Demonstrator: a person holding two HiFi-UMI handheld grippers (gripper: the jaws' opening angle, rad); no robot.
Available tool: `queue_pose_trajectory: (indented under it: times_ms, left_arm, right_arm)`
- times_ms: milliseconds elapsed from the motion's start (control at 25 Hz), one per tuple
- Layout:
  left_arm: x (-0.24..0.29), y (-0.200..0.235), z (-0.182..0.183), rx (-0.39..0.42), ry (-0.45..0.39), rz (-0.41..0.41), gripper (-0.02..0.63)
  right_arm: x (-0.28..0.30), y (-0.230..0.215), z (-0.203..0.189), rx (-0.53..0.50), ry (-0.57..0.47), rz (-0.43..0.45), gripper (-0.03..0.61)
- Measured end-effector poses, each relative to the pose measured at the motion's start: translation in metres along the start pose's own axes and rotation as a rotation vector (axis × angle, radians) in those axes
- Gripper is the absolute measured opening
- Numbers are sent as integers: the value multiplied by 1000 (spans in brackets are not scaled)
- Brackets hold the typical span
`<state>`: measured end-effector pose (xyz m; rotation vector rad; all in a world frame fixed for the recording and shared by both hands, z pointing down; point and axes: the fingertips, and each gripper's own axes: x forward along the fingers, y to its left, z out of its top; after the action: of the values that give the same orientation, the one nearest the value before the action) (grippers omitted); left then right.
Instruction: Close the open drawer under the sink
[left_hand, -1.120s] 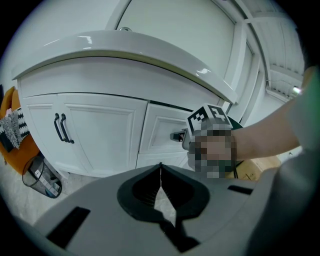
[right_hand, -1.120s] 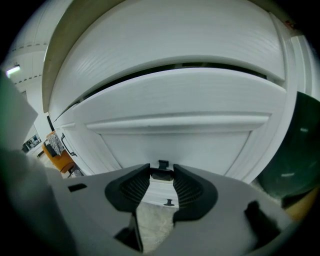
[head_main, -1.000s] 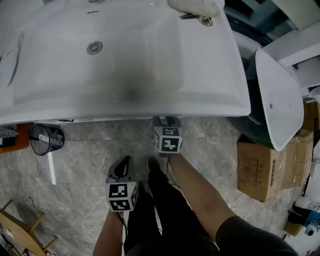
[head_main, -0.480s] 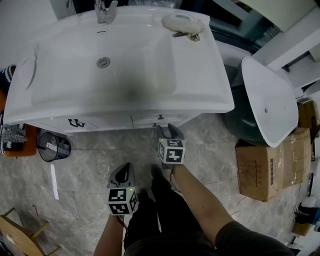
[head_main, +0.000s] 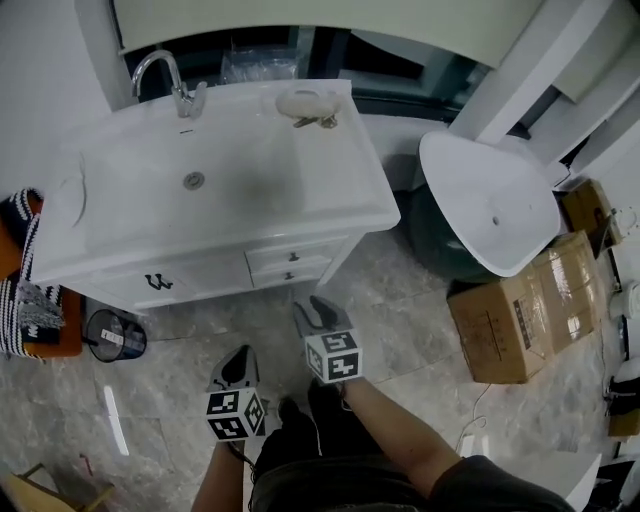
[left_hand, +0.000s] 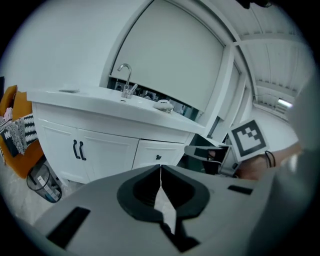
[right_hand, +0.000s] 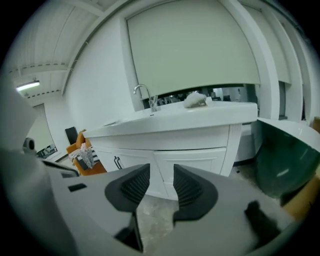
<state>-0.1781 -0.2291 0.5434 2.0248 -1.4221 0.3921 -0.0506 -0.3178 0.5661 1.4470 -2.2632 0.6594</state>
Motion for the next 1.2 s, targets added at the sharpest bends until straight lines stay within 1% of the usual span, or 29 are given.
queue_pose_trajectory:
  times_ms: [80,200,320,400,480,640,720,840,1040,1120,1200]
  left_arm:
    - [-8,-15,9,14,-10,-19,15]
    - [-17,-39,25,34,-33,-51,15]
    - [-27,-62,40,63,-63,-78,15]
    - [-35,-77,44,76,-77,-81,15]
    - [-42,-90,42,82,-82,-63,15]
    - [-58,-117,32,94,-84,22,15]
    - [-68,-138,26,89,-99,38,15]
    - [-83,-175,15,114,-120,59,15]
    - [-112,-231,-10,115,-151,90,15]
    - [-123,-248,-19,123,-155,108,15]
    - [-132,-260,-27,130,-151,130,15]
  right_arm:
    - [-27,5,9,-26,-21,6,139]
    - [-63,2,23,-18,-53,-13,85]
    - [-92,-3,33,-4,-81,-13,61]
    - [-113,-6,37,-6,-92,-5,54]
    - [-136,-12,38,-2,-98,6,51]
    - [-184,-34,36,-3,-128,27,49]
    - [-211,-46,36,-17,-168,39,51]
    - [-248,-62,32,-33,-218,69,51]
    - [-301,-80,7,-42,-215,130,51]
    - [-315,-88,-3,-64,-209,147,51]
    - [-325,-95,-10,-61,-202,154,51]
